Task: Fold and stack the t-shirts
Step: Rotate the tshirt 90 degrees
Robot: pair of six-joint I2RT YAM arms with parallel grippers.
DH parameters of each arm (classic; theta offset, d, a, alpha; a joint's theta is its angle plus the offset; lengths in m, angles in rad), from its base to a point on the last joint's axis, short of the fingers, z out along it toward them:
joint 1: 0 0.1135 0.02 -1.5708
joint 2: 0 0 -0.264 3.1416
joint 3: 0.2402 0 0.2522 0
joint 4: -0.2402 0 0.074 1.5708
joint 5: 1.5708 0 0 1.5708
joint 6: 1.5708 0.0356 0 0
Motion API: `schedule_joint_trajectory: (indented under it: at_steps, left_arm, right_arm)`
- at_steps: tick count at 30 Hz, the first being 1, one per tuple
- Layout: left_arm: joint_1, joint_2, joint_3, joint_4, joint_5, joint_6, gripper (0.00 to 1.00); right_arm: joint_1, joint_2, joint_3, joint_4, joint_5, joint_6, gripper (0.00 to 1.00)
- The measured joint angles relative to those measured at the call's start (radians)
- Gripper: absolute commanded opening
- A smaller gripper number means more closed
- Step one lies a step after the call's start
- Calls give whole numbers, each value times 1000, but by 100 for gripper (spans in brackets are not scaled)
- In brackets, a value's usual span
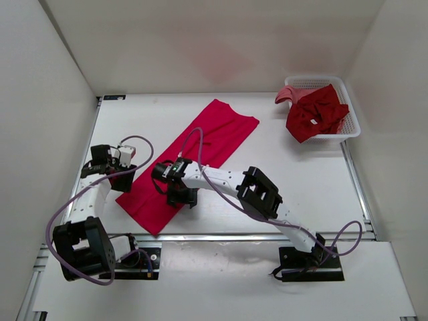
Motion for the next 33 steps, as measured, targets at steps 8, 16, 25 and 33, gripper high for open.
schedule_joint_trajectory:
  at_steps: [8,16,25,33]
  left_arm:
    - [3,14,0,3,10,5,67]
    - [13,30,0,5,19,13,66]
    - [21,33,0,6,26,37,67]
    - [-126,-10,10,-36,42,63,66]
  right_arm:
    - [-2,79,136,-76,-13,4,53]
    - [-11,78,115,-31,-76,32,0]
    - [-44,-97,-215,196,-147,91,0]
    - [-131,-403,-712,390,-180,115,0]
